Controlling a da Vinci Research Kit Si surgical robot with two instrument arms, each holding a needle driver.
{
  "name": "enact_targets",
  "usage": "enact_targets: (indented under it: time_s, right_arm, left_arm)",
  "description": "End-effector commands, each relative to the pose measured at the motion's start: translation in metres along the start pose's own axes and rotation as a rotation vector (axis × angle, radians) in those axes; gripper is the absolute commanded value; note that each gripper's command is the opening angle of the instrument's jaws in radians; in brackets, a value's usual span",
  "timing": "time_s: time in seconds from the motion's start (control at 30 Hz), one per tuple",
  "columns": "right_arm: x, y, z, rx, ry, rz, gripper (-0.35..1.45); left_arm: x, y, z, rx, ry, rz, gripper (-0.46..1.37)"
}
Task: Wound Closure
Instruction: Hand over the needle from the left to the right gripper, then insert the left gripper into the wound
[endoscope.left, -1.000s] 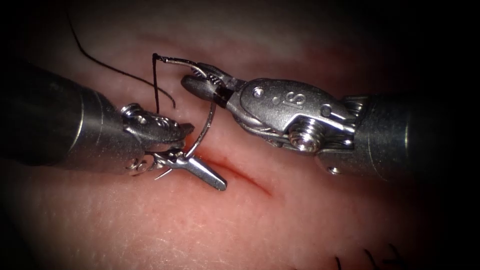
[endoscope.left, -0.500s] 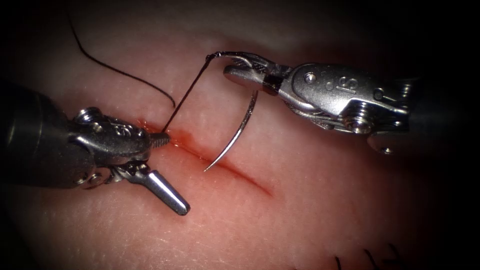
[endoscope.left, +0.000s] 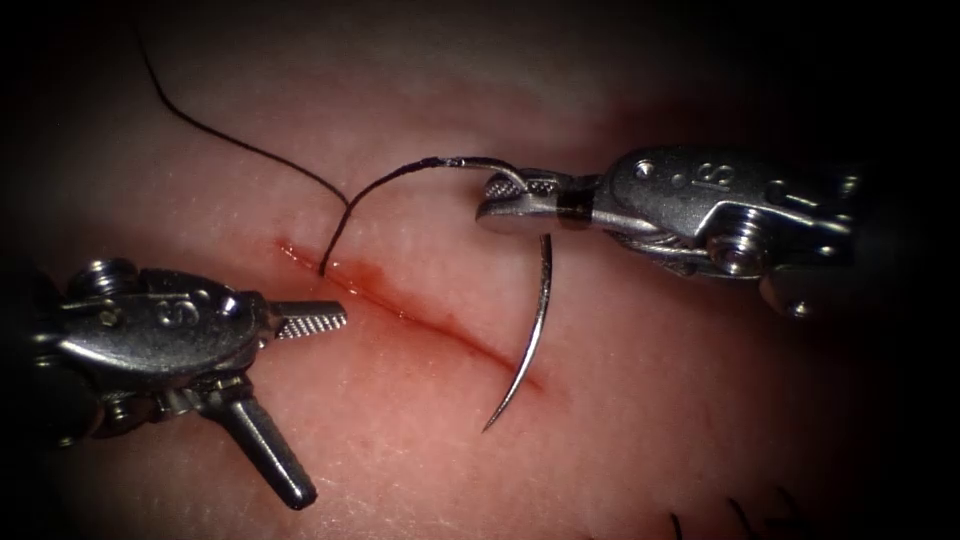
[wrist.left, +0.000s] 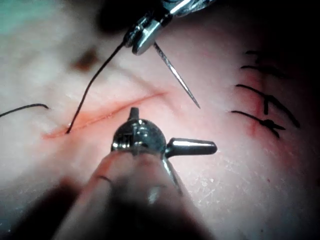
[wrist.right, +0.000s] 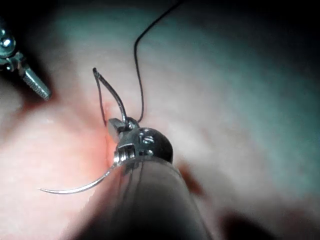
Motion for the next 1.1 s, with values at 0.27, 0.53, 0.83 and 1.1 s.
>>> enact_targets:
  time_s: [0.27,0.53,0.83,1.1]
  right_arm:
    - [-0.0016,-0.0005,0.0025,0.344,0.285,0.106,-0.35]
    - [-0.0007,-0.0019,0.0064,0.511,0.473,0.086,-0.35]
    - [0.0039,-0.0019,0.0059,0.519,0.605,0.05,-0.35]
    - [0.0089,-0.0009,0.003,0.43,0.701,-0.075,-0.35]
  left_arm:
    - [-0.0021,-0.0007,-0.0014,-0.02,-0.014,0.044,1.12]
    - [-0.0038,-0.0022,-0.0003,-0.026,-0.016,0.06,1.14]
    - [-0.0046,-0.0028,-0.0002,-0.033,-0.019,0.049,0.99]
    - [-0.0047,-0.0027,-0.0001,-0.046,-0.018,0.025,0.95]
